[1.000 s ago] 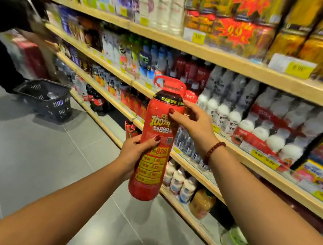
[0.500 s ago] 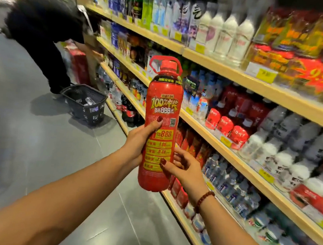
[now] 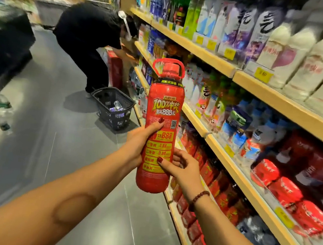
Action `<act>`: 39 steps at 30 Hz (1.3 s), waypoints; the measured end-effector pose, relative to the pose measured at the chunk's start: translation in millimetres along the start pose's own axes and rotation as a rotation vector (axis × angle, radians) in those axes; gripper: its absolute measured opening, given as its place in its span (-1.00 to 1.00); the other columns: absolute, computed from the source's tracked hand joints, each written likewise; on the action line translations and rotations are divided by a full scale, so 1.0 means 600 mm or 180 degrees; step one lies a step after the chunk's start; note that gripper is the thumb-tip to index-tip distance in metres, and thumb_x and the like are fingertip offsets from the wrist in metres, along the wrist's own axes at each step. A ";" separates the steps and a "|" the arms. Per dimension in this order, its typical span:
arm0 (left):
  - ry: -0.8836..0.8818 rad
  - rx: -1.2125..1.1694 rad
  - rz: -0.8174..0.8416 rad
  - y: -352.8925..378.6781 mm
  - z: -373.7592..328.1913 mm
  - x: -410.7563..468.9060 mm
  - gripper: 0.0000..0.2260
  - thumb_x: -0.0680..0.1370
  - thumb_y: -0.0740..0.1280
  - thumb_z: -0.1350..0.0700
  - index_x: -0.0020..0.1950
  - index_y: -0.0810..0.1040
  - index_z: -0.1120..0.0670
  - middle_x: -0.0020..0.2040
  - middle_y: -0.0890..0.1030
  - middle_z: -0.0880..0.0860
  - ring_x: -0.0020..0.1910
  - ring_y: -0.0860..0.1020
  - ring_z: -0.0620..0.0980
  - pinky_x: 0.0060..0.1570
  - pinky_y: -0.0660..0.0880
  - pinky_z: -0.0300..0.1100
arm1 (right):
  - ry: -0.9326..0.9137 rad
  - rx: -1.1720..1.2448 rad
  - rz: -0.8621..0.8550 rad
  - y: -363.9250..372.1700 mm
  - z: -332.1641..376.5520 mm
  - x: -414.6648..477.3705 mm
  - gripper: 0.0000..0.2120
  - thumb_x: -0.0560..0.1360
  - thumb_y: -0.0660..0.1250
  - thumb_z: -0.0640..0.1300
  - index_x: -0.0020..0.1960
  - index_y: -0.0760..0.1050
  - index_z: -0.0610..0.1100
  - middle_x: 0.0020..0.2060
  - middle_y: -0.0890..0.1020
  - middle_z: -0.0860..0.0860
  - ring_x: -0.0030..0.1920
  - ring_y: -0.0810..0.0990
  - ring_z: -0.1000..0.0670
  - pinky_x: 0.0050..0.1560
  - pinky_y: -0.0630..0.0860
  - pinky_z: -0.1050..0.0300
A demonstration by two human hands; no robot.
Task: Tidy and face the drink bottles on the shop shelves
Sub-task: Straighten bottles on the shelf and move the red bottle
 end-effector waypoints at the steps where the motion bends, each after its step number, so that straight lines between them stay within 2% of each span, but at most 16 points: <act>1: -0.0005 -0.0027 -0.0055 -0.011 -0.007 0.017 -0.66 0.38 0.45 0.06 0.09 0.61 0.18 -0.01 0.68 0.22 -0.10 0.66 0.14 -0.02 0.61 0.05 | 0.0028 0.0020 0.0043 0.011 -0.001 0.021 -0.56 0.29 0.57 -0.14 0.13 0.56 -0.14 -0.01 0.69 -0.07 0.04 0.66 -0.06 0.07 0.61 -0.05; 4: -0.0035 -0.0023 -0.0193 -0.051 -0.029 0.076 -0.64 0.43 0.44 0.06 0.16 0.58 0.20 0.04 0.67 0.24 0.02 0.64 0.21 0.05 0.58 0.09 | 0.0085 -0.0004 0.0156 0.051 -0.006 0.084 -0.59 0.30 0.57 -0.13 0.11 0.58 -0.11 -0.04 0.70 -0.03 0.02 0.67 -0.03 0.02 0.63 0.01; 6: -0.0032 -0.0004 -0.0157 -0.077 -0.047 0.121 -0.63 0.42 0.44 0.05 0.16 0.58 0.19 0.05 0.67 0.23 0.03 0.64 0.21 0.03 0.59 0.08 | 0.0115 0.0000 0.0197 0.081 -0.005 0.131 -0.57 0.30 0.56 -0.12 0.13 0.58 -0.12 -0.02 0.70 -0.04 0.03 0.66 -0.03 0.04 0.62 -0.01; 10: -0.0007 0.0077 0.0042 -0.128 -0.095 0.218 -0.55 0.31 0.48 0.00 0.13 0.59 0.16 0.02 0.68 0.20 0.00 0.66 0.19 -0.05 0.62 0.03 | 0.0119 0.0067 0.0133 0.142 -0.002 0.228 -0.57 0.32 0.55 -0.14 0.15 0.57 -0.16 0.01 0.69 -0.07 0.04 0.66 -0.03 0.08 0.61 -0.04; 14: -0.0027 0.0183 0.0253 -0.166 -0.151 0.317 -0.60 0.29 0.47 0.00 0.05 0.61 0.15 -0.05 0.70 0.19 -0.12 0.68 0.14 -0.19 0.64 -0.04 | 0.0105 0.0174 -0.0007 0.199 0.006 0.320 -0.60 0.32 0.54 -0.17 0.14 0.58 -0.14 -0.01 0.70 -0.03 0.03 0.66 0.01 0.04 0.61 0.06; 16: -0.0030 0.0256 0.0242 -0.181 -0.174 0.364 -0.54 0.26 0.48 -0.01 0.09 0.61 0.17 -0.04 0.69 0.20 -0.09 0.67 0.16 -0.18 0.64 -0.04 | 0.0082 0.0181 -0.0095 0.221 0.010 0.362 -0.59 0.31 0.55 -0.15 0.13 0.58 -0.12 0.00 0.70 -0.02 0.03 0.66 0.02 0.02 0.62 0.08; 19: -0.0063 0.0325 0.0277 -0.192 -0.197 0.431 -0.46 0.22 0.49 -0.02 0.13 0.60 0.20 -0.02 0.68 0.22 -0.08 0.67 0.17 -0.15 0.64 -0.04 | 0.0074 0.0178 -0.0184 0.238 0.016 0.421 -0.59 0.31 0.55 -0.13 0.14 0.58 -0.12 0.01 0.70 -0.02 0.04 0.66 0.01 0.06 0.60 -0.01; 22: -0.0151 0.0247 0.0427 -0.185 -0.204 0.493 -0.49 0.23 0.48 -0.01 0.11 0.59 0.21 -0.04 0.68 0.22 -0.18 0.67 0.12 -0.25 0.63 -0.08 | 0.0082 0.0178 -0.0257 0.233 0.014 0.479 -0.62 0.32 0.54 -0.17 0.12 0.59 -0.14 -0.01 0.70 -0.03 0.04 0.66 0.01 0.10 0.59 -0.04; 26: -0.0227 0.0248 0.0510 -0.168 -0.200 0.585 -0.37 0.16 0.56 -0.04 0.14 0.59 0.22 -0.01 0.68 0.24 -0.10 0.66 0.17 -0.10 0.61 0.00 | 0.0041 0.0228 -0.0374 0.207 -0.001 0.562 -0.62 0.30 0.55 -0.22 0.10 0.61 -0.17 -0.02 0.71 -0.06 0.04 0.67 -0.04 0.10 0.59 -0.05; 30: -0.0177 0.0273 0.0609 -0.138 -0.192 0.673 -0.43 0.16 0.58 -0.04 0.08 0.62 0.19 -0.02 0.68 0.23 -0.08 0.67 0.19 -0.16 0.60 -0.01 | 0.0004 0.0100 -0.0468 0.172 -0.010 0.639 -0.61 0.26 0.57 -0.12 0.07 0.63 -0.08 -0.05 0.72 0.02 0.00 0.68 0.03 -0.01 0.61 0.11; 34: -0.0161 0.0323 0.0812 -0.105 -0.186 0.742 -0.47 0.12 0.60 -0.08 0.01 0.66 0.12 -0.01 0.69 0.21 -0.06 0.67 0.19 -0.16 0.60 -0.02 | 0.0050 0.0009 -0.0651 0.139 -0.011 0.693 -0.49 0.16 0.58 0.00 0.09 0.62 -0.07 -0.04 0.71 0.05 0.01 0.67 0.07 0.03 0.59 0.09; 37: -0.0205 0.0356 0.0977 -0.085 -0.180 0.784 -0.51 0.17 0.60 -0.06 0.02 0.67 0.11 0.02 0.68 0.23 -0.02 0.66 0.22 -0.09 0.60 0.04 | 0.0121 -0.0022 -0.0856 0.117 -0.016 0.720 -0.55 0.22 0.60 -0.11 0.09 0.62 -0.08 -0.04 0.71 0.04 0.02 0.66 0.07 0.02 0.59 0.13; 39: -0.0229 0.0373 0.1116 -0.071 -0.176 0.806 -0.57 0.19 0.58 -0.05 -0.02 0.68 0.09 0.00 0.68 0.22 -0.05 0.66 0.21 -0.14 0.61 0.00 | 0.0122 0.0012 -0.0975 0.107 -0.019 0.733 -0.59 0.25 0.58 -0.19 0.08 0.62 -0.11 -0.04 0.71 0.01 0.03 0.65 0.03 0.01 0.59 0.17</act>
Point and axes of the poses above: each hand's wrist, its own x-axis towards the middle knuckle, its own y-axis out of the palm, z = x × y, the point moved 5 cm from there along x, towards the middle knuckle
